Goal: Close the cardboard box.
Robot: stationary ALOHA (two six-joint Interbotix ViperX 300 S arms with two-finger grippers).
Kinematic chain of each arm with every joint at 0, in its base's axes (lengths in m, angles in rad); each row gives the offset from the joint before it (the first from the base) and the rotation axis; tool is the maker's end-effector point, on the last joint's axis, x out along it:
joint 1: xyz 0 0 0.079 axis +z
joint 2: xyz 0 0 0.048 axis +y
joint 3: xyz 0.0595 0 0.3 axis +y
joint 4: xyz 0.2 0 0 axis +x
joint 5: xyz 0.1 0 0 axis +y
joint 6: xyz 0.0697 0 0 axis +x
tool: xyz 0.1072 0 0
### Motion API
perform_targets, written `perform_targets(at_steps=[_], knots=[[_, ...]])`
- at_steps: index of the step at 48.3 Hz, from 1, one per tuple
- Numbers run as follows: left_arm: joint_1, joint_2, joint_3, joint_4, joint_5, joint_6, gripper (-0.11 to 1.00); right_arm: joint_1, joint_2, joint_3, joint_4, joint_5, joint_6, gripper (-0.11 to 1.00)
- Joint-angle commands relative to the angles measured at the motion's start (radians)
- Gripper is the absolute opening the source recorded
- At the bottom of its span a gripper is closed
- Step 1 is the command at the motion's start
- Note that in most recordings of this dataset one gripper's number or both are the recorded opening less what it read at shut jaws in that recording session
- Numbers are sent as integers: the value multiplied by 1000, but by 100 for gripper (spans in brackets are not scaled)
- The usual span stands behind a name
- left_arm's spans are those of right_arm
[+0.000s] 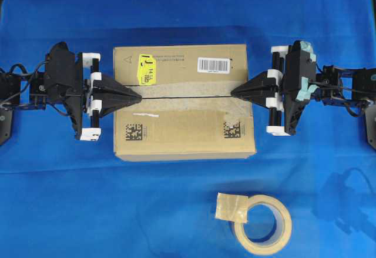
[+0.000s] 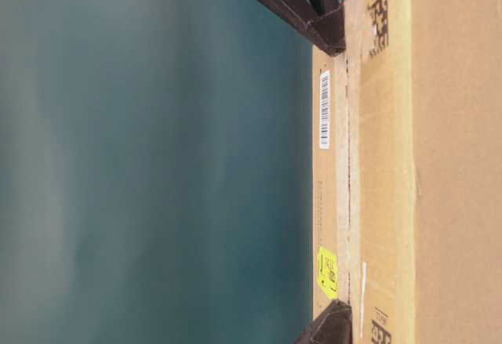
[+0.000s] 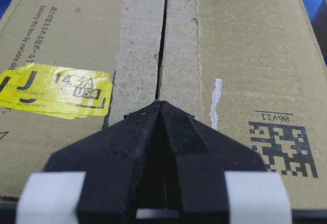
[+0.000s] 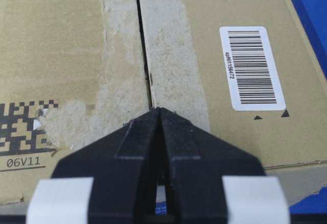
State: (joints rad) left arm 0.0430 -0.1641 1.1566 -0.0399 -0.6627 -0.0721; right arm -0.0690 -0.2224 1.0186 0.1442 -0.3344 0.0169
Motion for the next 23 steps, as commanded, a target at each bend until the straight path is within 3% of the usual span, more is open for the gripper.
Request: perform_targets(at_steps=[1, 23], knots=[[2, -5, -5, -2, 6, -2, 0, 2, -12, -8, 2, -5, 2, 0], [2, -9, -3, -2, 6, -2, 0, 2, -12, -9, 2, -6, 2, 0]])
